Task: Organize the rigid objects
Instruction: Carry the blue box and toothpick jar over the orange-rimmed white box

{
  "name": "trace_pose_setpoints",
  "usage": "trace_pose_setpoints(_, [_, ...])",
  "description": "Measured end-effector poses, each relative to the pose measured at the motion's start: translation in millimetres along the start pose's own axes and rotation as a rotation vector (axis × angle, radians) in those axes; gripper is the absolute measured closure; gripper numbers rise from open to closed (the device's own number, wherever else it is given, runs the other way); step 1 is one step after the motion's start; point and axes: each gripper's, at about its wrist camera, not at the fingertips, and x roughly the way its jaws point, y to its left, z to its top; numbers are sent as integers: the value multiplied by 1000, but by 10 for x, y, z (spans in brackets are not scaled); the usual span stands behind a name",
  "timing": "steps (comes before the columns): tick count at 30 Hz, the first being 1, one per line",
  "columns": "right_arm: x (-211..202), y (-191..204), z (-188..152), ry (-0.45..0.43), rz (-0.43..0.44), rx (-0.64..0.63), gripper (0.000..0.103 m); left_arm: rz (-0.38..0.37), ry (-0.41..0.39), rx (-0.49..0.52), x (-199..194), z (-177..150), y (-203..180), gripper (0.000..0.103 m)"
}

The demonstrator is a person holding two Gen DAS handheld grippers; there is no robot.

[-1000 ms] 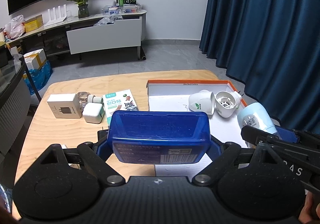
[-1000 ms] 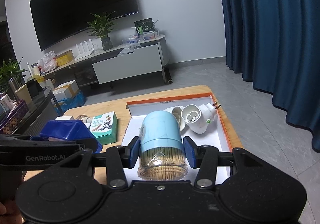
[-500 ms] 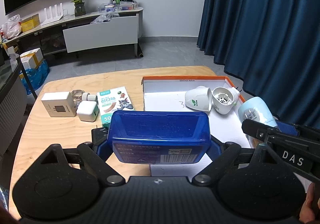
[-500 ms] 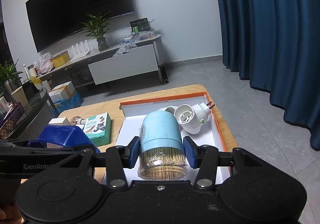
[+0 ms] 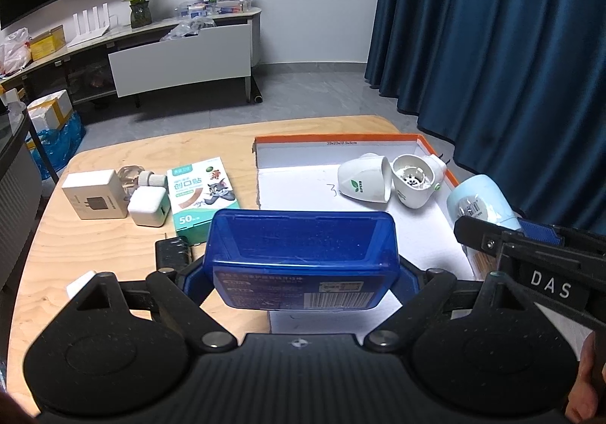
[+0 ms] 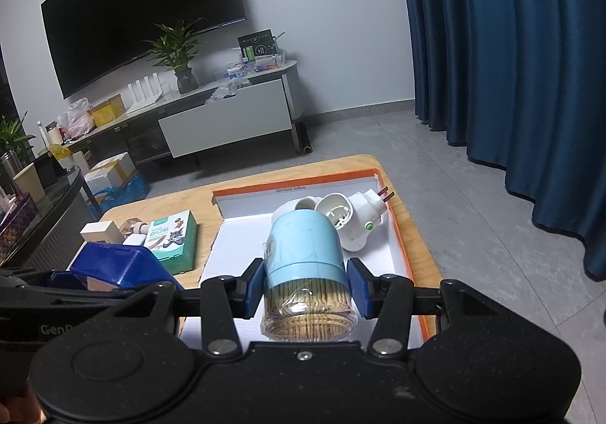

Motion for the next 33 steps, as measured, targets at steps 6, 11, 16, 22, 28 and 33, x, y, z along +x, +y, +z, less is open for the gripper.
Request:
trace_pose_setpoints(6, [51, -32, 6, 4, -7, 1, 45, -6, 5, 12, 62, 5, -46, 11])
trace_pose_setpoints(11, [103, -85, 7, 15, -12, 6, 45, -11, 5, 16, 113, 26, -78, 11])
trace_pose_setpoints(16, [173, -116, 15, 24, -17, 9, 45, -9, 8, 19, 172, 46, -94, 11])
trace_pose_setpoints(22, [247, -144, 33, 33, -16, 5, 45, -5, 12, 19, 232, 71, -104, 11])
trace_pose_setpoints(28, [330, -166, 33, 44, -16, 7, 45, -2, 16, 20, 305, 103, -104, 11])
trace_pose_setpoints(33, [395, -191, 39, 51, -18, 14, 45, -5, 17, 22, 384, 127, -107, 11])
